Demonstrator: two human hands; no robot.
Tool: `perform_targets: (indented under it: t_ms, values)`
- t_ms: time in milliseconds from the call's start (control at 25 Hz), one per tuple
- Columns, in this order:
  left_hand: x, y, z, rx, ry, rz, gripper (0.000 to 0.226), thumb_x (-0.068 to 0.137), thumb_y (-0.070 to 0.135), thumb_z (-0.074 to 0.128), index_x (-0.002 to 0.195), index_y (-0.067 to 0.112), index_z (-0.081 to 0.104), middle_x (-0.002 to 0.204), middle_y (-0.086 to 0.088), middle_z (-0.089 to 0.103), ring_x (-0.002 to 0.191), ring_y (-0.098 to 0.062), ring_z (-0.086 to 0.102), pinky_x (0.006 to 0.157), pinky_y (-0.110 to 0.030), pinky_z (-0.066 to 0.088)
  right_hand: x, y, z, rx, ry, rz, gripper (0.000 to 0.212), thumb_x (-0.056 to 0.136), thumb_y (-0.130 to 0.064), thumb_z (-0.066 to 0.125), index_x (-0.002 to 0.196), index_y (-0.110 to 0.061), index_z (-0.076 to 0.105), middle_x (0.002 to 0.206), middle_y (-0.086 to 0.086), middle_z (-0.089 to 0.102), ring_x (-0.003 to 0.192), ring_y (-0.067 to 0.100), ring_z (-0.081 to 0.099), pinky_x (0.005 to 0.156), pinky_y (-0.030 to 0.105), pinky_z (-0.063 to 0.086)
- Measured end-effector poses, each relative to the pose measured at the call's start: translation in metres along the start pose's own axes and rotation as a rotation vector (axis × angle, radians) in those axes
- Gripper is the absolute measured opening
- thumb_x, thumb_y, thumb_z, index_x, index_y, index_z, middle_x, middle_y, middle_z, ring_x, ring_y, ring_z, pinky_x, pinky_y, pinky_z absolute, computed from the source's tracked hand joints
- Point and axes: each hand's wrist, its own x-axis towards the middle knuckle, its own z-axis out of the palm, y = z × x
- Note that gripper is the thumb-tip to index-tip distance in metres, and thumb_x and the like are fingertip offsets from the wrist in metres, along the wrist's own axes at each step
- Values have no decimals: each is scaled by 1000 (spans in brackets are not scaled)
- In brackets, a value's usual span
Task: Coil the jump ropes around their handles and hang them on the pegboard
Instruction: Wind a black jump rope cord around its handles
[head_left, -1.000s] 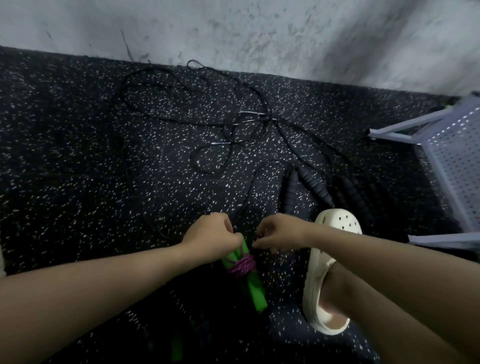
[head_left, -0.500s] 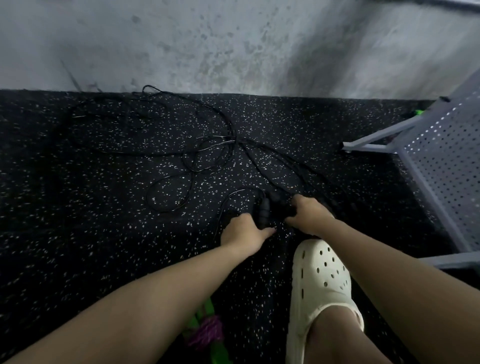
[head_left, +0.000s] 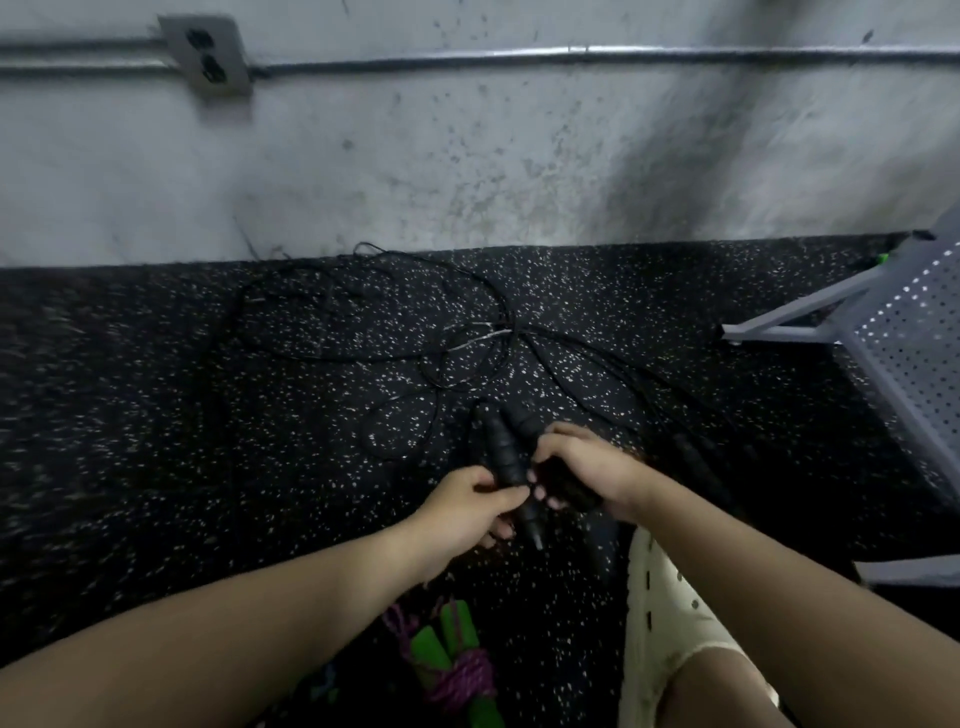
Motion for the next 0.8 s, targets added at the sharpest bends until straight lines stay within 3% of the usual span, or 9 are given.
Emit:
perform_targets:
  t_ms: [200,320,440,520,640,800]
  values:
    - [-100,38,-76,41,-18,54,17,93,19,76,104,12,65,81,2,76,71,-18,71,60,-27,52,-46,-50,67,50,-211,-128,21,74,-9,56,95,-7,56,83,16,65,64,23,60,59,33,44]
    - [-163,54,-101,147,-42,138,29,92,15,76,114,17,57,79,1,77,70,-19,72,60,-26,54,-86,-72,93,43,-349,-159,34,70,-13,58,102,-2,59,93,22,66,76,28,63,66,36,47]
    - [-220,65,-116,201,-84,230,43,90,17,79,123,22,51,91,-6,79,75,-22,74,65,-29,57,-141,-90,120,-42,-448,-168,44,82,-23,71,123,-8,65,119,28,67,102,43,66,89,54,53]
    - [-249,71,-122,247,-89,306,40,90,20,80,121,24,54,94,-11,77,74,-21,73,66,-30,57,-178,-103,136,-79,-452,-189,42,84,-26,77,124,-17,68,127,27,66,117,48,63,107,63,43]
    - [-284,81,-130,417,-6,487,31,85,33,84,107,24,63,82,-7,70,69,-9,60,64,-25,49,-219,-126,154,-93,-524,-210,34,88,-19,78,120,-15,68,111,26,71,99,43,69,97,57,53]
    - [-319,96,-156,804,73,563,36,82,54,81,92,24,63,71,14,58,59,0,48,58,-20,42,-257,-147,162,-171,-530,-208,30,84,-17,81,111,-14,68,96,24,70,81,36,70,76,44,60]
